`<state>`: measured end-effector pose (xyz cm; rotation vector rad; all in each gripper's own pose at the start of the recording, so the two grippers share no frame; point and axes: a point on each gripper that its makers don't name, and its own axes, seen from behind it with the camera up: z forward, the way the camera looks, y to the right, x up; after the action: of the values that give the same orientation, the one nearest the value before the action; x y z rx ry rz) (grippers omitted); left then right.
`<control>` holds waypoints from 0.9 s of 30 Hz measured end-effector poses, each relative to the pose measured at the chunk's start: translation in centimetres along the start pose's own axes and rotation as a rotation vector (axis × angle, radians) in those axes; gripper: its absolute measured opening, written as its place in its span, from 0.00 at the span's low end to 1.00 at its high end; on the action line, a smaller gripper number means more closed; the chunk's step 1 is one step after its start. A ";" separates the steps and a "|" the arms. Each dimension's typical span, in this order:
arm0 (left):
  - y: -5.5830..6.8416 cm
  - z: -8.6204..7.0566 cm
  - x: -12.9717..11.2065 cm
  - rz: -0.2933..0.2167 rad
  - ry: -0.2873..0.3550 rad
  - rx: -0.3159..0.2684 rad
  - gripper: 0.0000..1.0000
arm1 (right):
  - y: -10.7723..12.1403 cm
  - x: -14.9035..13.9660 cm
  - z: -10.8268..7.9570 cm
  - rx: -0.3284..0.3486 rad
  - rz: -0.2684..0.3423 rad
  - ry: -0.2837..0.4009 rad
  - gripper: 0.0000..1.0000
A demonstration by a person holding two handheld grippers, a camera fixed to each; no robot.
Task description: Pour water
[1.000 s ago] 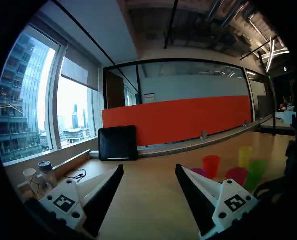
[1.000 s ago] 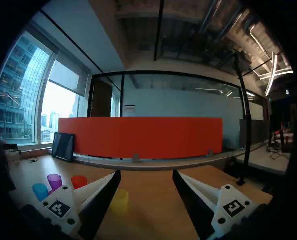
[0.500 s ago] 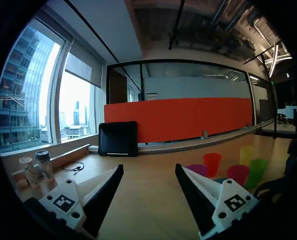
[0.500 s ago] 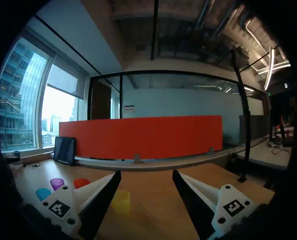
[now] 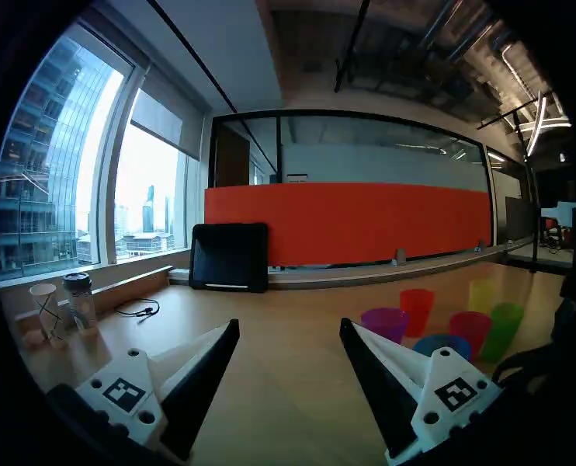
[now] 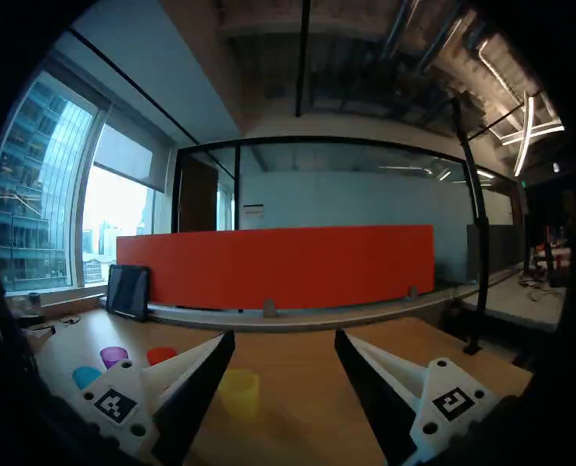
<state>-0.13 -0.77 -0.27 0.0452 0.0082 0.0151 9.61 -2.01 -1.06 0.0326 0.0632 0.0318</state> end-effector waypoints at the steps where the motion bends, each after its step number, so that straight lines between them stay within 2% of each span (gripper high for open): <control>1: 0.0 0.0 -0.1 0.000 0.000 -0.001 0.96 | -0.1 0.0 0.0 0.001 -0.001 0.001 1.00; 9: 0.0 0.2 -0.3 -0.020 -0.002 -0.011 0.96 | -0.5 0.0 0.2 0.007 -0.006 0.002 1.00; 27: 0.0 0.2 -0.2 -0.016 -0.005 -0.016 0.96 | -0.4 0.2 0.0 0.022 -0.033 0.017 1.00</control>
<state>-0.37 -0.75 -0.06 0.0287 0.0031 -0.0011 9.82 -2.39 -1.11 0.0537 0.0811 -0.0012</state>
